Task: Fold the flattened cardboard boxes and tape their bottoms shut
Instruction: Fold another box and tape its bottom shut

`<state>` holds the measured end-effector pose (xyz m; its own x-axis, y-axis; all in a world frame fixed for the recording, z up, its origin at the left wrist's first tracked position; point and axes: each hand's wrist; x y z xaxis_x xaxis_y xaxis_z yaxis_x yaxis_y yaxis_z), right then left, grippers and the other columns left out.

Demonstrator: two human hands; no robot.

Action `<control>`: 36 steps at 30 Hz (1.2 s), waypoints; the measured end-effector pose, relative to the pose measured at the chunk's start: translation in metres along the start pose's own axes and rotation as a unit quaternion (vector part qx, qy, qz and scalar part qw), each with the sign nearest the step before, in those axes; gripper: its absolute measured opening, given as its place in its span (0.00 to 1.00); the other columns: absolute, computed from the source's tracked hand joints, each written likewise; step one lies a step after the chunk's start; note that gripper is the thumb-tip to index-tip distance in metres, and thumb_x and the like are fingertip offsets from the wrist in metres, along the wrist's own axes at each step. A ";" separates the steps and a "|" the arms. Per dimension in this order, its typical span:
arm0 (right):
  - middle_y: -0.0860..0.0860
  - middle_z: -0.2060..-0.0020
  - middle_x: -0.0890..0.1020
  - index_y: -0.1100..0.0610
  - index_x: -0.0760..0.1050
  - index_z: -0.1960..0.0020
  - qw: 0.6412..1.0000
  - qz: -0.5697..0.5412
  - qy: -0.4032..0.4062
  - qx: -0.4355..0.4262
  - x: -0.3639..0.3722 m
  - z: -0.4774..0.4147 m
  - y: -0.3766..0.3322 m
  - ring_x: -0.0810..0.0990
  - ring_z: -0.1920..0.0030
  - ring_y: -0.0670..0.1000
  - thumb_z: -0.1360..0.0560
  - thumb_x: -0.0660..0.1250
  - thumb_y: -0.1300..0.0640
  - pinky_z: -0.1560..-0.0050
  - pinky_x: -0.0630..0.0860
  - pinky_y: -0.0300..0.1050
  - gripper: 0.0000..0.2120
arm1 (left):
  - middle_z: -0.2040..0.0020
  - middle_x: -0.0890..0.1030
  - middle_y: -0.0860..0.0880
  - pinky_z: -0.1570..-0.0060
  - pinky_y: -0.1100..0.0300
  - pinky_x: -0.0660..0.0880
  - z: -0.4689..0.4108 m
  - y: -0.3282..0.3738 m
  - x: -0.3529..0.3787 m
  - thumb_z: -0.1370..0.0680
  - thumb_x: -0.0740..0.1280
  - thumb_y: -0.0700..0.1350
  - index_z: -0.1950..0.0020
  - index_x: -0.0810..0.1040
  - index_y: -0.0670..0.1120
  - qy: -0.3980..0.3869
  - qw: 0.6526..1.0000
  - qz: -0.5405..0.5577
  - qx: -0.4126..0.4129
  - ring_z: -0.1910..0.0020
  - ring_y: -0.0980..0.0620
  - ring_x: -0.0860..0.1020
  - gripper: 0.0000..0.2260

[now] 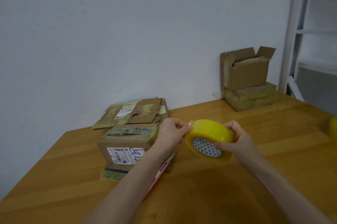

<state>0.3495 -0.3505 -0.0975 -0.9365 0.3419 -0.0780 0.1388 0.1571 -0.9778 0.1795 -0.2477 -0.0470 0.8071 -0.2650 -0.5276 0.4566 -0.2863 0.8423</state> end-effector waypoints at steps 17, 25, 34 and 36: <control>0.52 0.52 0.75 0.54 0.68 0.52 0.990 0.140 0.025 0.017 -0.038 0.008 -0.002 0.78 0.55 0.49 0.35 0.75 0.63 0.63 0.79 0.43 0.19 | 0.70 0.79 0.53 0.68 0.61 0.77 -0.008 0.022 0.033 0.25 0.70 0.41 0.44 0.70 0.56 0.038 0.985 -0.101 0.137 0.76 0.58 0.74 0.15; 0.52 0.52 0.75 0.52 0.68 0.52 0.987 0.158 0.032 -0.013 -0.041 0.020 -0.011 0.78 0.52 0.54 0.36 0.75 0.63 0.58 0.79 0.57 0.20 | 0.58 0.81 0.53 0.58 0.57 0.78 -0.004 0.027 0.032 0.24 0.69 0.48 0.46 0.83 0.48 -0.031 0.971 -0.189 0.146 0.63 0.54 0.74 0.09; 0.45 0.57 0.77 0.47 0.67 0.52 0.936 0.333 0.071 -0.086 -0.032 0.024 -0.016 0.76 0.58 0.48 0.40 0.76 0.54 0.62 0.76 0.54 0.22 | 0.42 0.69 0.50 0.50 0.54 0.74 -0.004 0.029 0.013 0.24 0.66 0.58 0.54 0.78 0.54 -0.025 0.937 -0.326 0.127 0.48 0.50 0.75 0.09; 0.45 0.55 0.77 0.47 0.66 0.51 0.900 0.421 0.089 -0.070 -0.032 0.025 -0.014 0.75 0.57 0.48 0.37 0.75 0.52 0.62 0.74 0.49 0.21 | 0.41 0.71 0.51 0.54 0.56 0.72 -0.004 0.022 -0.012 0.23 0.65 0.56 0.52 0.80 0.51 0.064 0.933 -0.330 0.128 0.48 0.52 0.74 0.10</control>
<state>0.3695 -0.3872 -0.0865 -0.4161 0.5348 -0.7354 0.8257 -0.1165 -0.5519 0.1813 -0.2470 -0.0220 0.4263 0.1543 -0.8913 0.7794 -0.5629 0.2753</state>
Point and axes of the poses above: each hand's wrist, its own z-axis away from the middle knuckle, its own x-axis out of the palm, y = z × x
